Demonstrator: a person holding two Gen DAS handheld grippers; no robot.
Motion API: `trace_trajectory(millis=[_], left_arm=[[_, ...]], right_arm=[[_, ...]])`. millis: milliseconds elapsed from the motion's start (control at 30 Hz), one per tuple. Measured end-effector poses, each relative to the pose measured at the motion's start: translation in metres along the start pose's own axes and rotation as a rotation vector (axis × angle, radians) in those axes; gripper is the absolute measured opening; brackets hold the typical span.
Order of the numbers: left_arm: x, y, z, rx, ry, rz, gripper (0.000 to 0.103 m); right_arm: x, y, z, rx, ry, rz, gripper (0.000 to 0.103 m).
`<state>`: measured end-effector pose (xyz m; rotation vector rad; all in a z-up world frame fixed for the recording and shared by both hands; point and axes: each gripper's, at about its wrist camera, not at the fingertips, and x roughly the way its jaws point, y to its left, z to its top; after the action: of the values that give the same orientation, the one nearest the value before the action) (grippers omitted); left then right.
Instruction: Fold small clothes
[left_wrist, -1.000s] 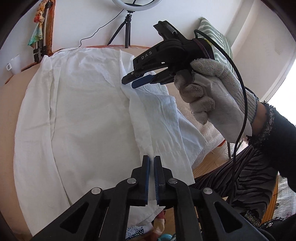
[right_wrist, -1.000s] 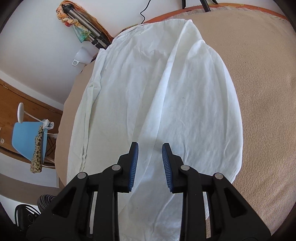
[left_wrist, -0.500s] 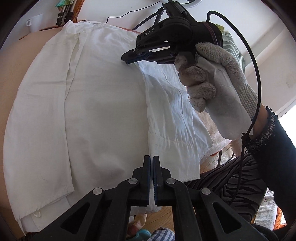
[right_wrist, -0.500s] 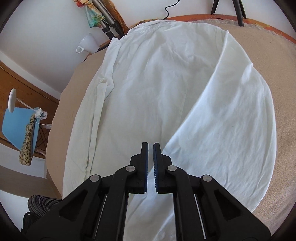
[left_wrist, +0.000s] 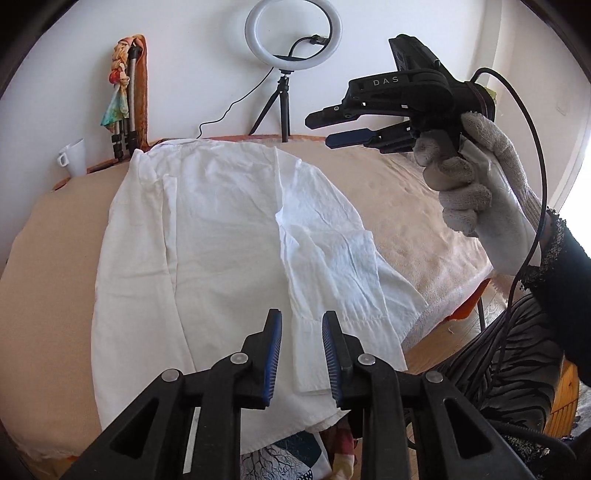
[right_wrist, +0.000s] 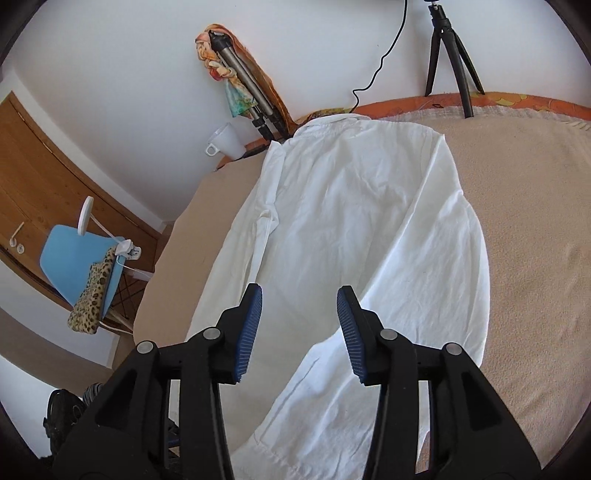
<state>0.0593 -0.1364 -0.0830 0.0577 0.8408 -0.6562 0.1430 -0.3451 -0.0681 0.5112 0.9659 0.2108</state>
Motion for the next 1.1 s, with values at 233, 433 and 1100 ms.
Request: trace_trajectory(millis=[233,433,1100], left_arm=[[0.038,-0.049,0.01,0.115,0.027,-0.078,0.028],[0.07,-0.079,0.009,0.167,0.079,-0.12,0.031],[0.13,-0.129,0.001,0.292,0.166,-0.019,0.039]], right_arm=[[-0.077,-0.061,-0.021,0.096,-0.122,0.018,0.048],[-0.111,-0.122,-0.04,0.244,-0.181,0.031,0.048],[-0.12,-0.176,-0.059,0.354,-0.185,0.037,0.049]])
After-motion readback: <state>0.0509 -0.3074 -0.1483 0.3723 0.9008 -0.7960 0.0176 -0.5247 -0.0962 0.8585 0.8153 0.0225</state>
